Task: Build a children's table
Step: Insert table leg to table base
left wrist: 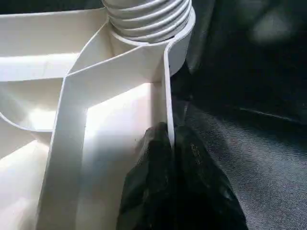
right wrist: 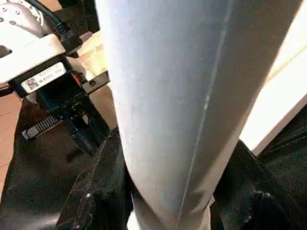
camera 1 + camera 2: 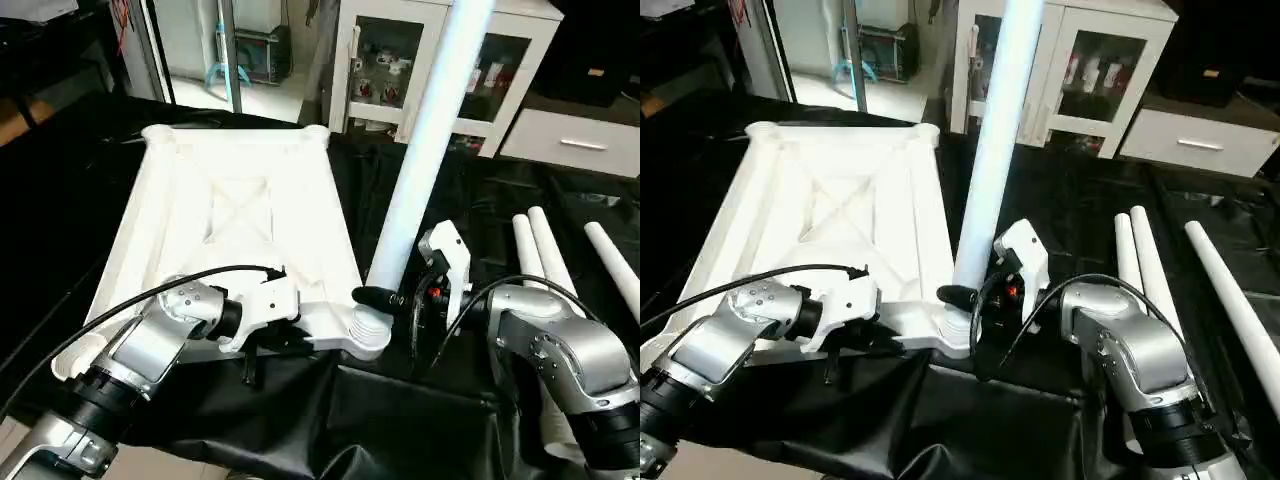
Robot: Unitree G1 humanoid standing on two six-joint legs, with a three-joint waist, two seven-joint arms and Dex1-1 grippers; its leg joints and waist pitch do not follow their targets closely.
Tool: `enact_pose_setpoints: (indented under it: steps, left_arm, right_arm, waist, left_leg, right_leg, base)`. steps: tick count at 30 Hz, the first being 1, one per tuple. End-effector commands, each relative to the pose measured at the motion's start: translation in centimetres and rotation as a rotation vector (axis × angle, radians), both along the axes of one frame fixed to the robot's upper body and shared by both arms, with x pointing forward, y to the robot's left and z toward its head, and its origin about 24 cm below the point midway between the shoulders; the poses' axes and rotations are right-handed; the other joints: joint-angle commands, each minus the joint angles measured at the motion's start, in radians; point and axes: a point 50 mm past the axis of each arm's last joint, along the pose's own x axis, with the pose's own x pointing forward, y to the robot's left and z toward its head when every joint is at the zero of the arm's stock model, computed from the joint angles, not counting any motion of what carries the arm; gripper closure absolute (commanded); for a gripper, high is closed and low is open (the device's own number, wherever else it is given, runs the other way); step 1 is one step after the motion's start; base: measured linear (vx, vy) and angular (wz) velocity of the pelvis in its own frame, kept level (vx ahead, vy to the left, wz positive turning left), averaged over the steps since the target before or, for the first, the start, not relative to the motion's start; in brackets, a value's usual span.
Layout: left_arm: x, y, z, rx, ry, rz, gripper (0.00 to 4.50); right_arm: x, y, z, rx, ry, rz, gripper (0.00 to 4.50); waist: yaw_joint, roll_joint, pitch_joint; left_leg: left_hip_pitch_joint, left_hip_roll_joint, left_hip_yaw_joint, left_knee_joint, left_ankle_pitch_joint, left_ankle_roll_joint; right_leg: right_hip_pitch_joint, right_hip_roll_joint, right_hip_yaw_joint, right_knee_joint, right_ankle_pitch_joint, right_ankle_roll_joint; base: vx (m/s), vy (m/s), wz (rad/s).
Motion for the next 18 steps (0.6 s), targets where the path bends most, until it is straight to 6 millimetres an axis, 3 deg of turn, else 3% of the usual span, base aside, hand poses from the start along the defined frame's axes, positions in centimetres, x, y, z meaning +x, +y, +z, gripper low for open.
enact_pose_setpoints:
  steps: [1,5,12,13,18]
  left_arm:
    - [-1.0,-2.0,0.4,-0.024,0.017,-0.140,4.50]
    - [-1.0,-2.3,0.5,-0.026,0.012,-0.141,4.50]
    - [-0.8,-2.0,0.3,-0.020,0.001,-0.119,4.50]
    - [-0.7,-1.9,0.3,-0.020,-0.001,-0.115,4.50]
    - [-0.6,-1.9,0.3,-0.027,-0.006,-0.100,4.50]
  right_arm:
    - [0.3,-0.3,-0.2,-0.032,0.005,-0.015,2.65]
    - [0.4,-0.2,-0.4,-0.035,0.009,-0.008,2.65]
    - [0.2,-0.3,-0.7,-0.035,0.014,-0.012,2.65]
    - [0.1,-0.5,-0.8,-0.031,0.018,-0.025,2.65]
    - [-0.2,-1.0,-1.3,0.015,0.019,-0.086,2.65]
  waist:
    - [-0.010,-0.001,-0.052]
    - [-0.011,-0.006,-0.052]
    - [-0.010,-0.005,-0.052]
    - [-0.009,0.000,-0.052]
    - [-0.008,-0.002,-0.052]
  left_leg:
    - [0.029,0.081,-0.041,-0.083,-0.245,-0.042]
    - [0.028,0.081,-0.040,-0.082,-0.238,-0.038]
    - [0.030,0.081,-0.040,-0.082,-0.246,-0.040]
    - [0.030,0.081,-0.041,-0.083,-0.248,-0.042]
    - [0.031,0.082,-0.040,-0.084,-0.262,-0.045]
  right_leg:
    - [0.012,-0.098,0.059,-0.083,-0.197,-0.150]
    - [0.012,-0.098,0.058,-0.082,-0.186,-0.157]
    - [0.012,-0.098,0.059,-0.084,-0.192,-0.157]
    - [0.012,-0.098,0.059,-0.083,-0.195,-0.156]
    - [0.009,-0.098,0.060,-0.085,-0.191,-0.157]
  base:
    - [0.000,0.000,0.00]
    - [0.000,0.000,0.00]
    - [0.000,0.000,0.00]
    - [0.000,0.000,0.00]
    - [0.000,0.000,0.00]
